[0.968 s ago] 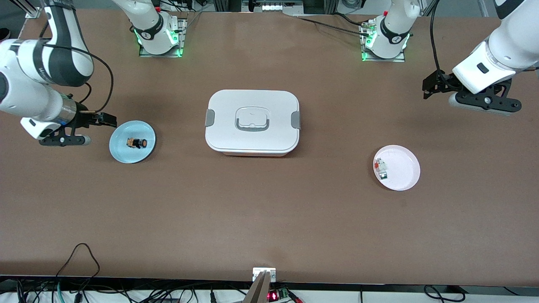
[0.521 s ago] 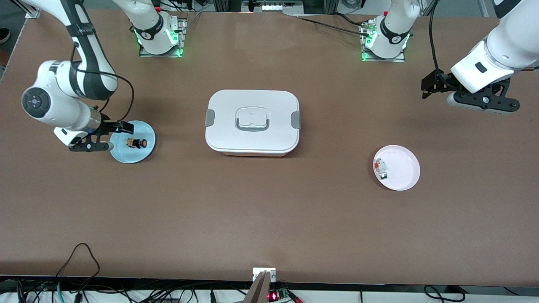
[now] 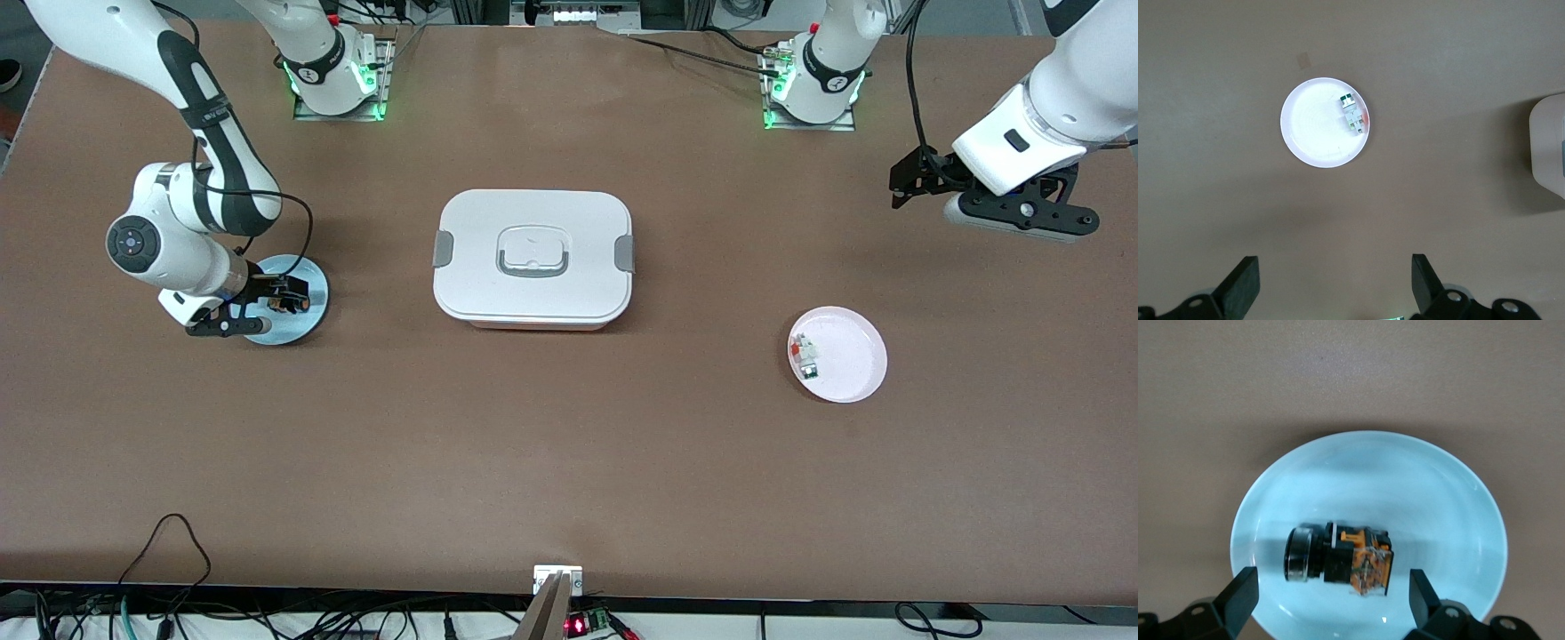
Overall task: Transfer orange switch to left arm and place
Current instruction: 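Close the right gripper on the orange switch and lift it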
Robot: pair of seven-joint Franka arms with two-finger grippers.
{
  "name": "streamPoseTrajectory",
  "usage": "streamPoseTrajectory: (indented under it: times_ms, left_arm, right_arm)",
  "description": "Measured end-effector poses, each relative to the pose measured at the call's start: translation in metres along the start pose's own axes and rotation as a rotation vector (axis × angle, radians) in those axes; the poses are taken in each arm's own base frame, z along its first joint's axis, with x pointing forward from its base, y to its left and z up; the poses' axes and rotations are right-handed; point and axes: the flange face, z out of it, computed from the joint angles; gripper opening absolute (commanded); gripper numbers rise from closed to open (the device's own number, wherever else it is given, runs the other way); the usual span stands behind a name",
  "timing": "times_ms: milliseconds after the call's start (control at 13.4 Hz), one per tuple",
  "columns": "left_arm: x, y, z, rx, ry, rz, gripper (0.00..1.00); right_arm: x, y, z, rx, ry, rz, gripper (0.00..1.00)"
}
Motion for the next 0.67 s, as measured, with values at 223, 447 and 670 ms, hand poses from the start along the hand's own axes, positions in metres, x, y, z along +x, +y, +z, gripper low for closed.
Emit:
streamPoseTrajectory:
  times_ms: [223,447,670]
  left_arm:
    - [0.000,0.007,-0.001,0.002,0.001,0.012,1.00]
    - [0.001,0.019,-0.001,0.005,0.002,0.034,1.00]
    - [0.001,0.017,-0.001,0.004,0.001,0.031,1.00]
  right_arm:
    - [0.002,0.000,0.017,0.002,-0.003,-0.001,1.00]
    - [0.002,0.000,0.025,0.004,-0.010,-0.003,0.55]
    - [0.001,0.000,0.025,0.004,-0.014,-0.037,0.12]
